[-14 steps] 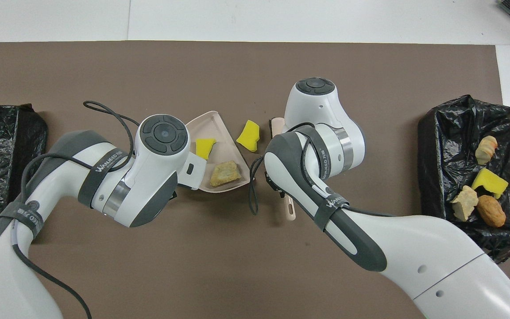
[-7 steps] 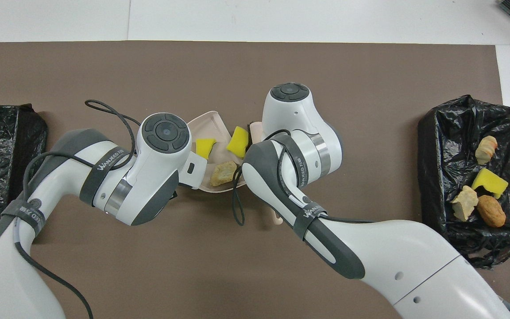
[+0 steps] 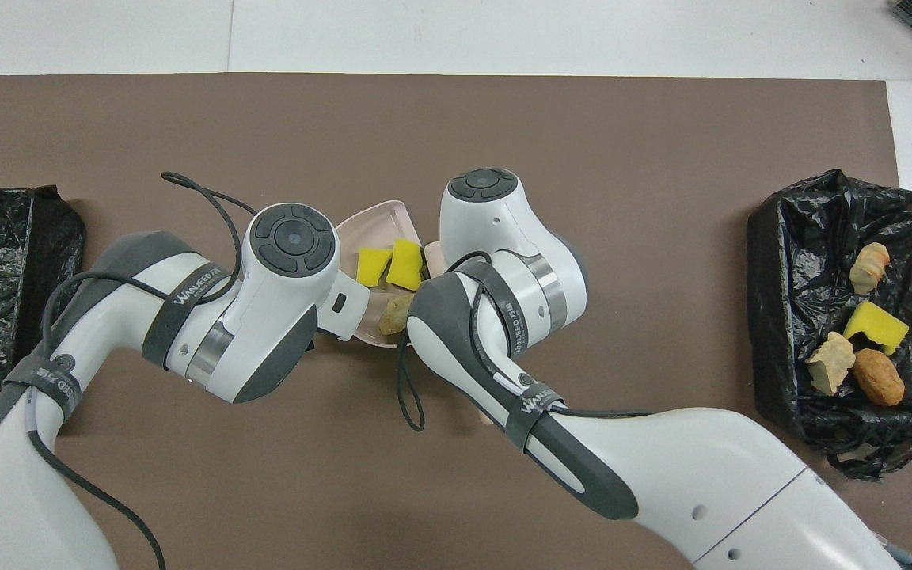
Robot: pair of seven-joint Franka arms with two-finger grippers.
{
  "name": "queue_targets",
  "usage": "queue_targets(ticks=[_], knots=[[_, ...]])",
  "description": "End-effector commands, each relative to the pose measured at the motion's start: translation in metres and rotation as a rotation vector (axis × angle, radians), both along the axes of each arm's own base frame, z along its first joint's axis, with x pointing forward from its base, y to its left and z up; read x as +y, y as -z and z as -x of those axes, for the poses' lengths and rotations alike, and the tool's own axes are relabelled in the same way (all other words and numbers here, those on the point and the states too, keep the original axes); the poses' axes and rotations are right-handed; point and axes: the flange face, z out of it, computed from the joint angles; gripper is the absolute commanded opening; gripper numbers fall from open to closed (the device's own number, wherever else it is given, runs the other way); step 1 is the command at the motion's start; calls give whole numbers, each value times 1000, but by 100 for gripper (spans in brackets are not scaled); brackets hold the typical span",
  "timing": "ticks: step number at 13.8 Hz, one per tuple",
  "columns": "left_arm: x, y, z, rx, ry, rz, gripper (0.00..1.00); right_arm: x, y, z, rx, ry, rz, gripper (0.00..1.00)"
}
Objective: Sweep and dump trash in bin
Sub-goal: 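Carry the dustpan to the nearer trash bag with the left gripper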
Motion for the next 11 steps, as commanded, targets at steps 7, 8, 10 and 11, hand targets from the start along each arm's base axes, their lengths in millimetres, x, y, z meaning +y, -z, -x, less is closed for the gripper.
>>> queue_targets(ticks=[7, 8, 10, 11], knots=[[70, -56, -10, -7, 287, 46, 0, -123, -55, -12, 38, 53, 106, 0], [92, -68, -9, -8, 321, 49, 0, -141, -58, -11, 40, 82, 114, 0], [125, -90, -10, -10, 372, 55, 0, -178, -65, -5, 43, 121, 141, 0], [140, -100, -8, -6, 377, 70, 0, -191, -69, -2, 43, 123, 165, 0]])
